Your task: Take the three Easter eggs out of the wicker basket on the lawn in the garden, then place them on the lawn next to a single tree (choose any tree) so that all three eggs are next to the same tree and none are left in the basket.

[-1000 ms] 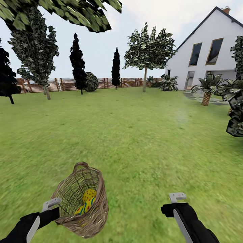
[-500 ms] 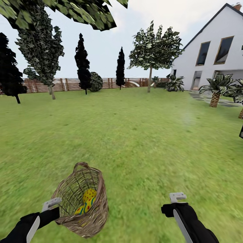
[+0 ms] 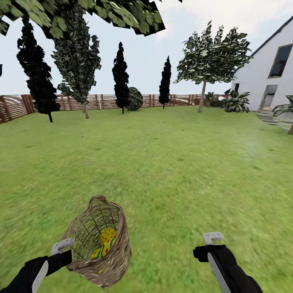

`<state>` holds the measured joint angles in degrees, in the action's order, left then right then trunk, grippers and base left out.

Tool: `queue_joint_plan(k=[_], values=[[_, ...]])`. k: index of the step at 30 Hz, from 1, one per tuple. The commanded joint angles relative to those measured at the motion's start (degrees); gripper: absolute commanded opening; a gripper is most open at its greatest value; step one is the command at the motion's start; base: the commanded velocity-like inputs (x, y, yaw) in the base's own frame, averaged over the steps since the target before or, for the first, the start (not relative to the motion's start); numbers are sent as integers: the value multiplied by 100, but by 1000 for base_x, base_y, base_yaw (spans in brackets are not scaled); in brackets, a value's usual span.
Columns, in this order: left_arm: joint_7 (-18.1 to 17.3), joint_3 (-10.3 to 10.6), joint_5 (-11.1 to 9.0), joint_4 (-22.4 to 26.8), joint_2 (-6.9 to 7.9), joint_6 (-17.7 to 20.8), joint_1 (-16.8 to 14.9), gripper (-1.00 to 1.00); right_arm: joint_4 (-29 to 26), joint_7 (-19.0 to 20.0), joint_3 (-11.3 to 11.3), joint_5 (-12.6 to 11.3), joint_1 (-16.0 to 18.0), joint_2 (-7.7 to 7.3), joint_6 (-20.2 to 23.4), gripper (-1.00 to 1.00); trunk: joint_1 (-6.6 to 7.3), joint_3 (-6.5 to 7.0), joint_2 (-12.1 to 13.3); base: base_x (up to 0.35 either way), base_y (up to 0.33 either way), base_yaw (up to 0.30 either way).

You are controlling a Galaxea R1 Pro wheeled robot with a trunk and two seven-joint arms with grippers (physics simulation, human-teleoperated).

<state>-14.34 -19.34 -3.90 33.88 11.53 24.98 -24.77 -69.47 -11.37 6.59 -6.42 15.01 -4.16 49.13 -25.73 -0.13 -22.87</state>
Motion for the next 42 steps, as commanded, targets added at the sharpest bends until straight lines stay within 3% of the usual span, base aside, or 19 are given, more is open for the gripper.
queue_joint_plan(k=[1, 6, 27, 36, 42], values=[[-16, -25, -85, 7, -8, 51, -2, -100, -5, -58, 18, -61, 2, -6, 23, 100, -6, 1, -4, 335, 0, 286], [-16, -20, -85, 4, -13, 51, -3, -100, -5, -51, -1, -89, 2, -15, 26, 100, -6, 22, -4, 335, 0, 199], [-16, -17, -83, 6, -19, 51, -4, -100, -5, -49, 9, -71, 2, -9, 26, 100, -6, 24, -4, 335, -66, 3], [-24, -76, -158, 14, -19, 51, -6, -100, 9, -58, 13, -63, 2, -6, 26, 100, -6, 34, -4, 311, -86, 235], [-16, -70, -141, 13, -86, 51, -4, -100, 21, -58, 26, -61, 2, -4, 18, 100, -6, 51, -4, 18, -1, 266]])
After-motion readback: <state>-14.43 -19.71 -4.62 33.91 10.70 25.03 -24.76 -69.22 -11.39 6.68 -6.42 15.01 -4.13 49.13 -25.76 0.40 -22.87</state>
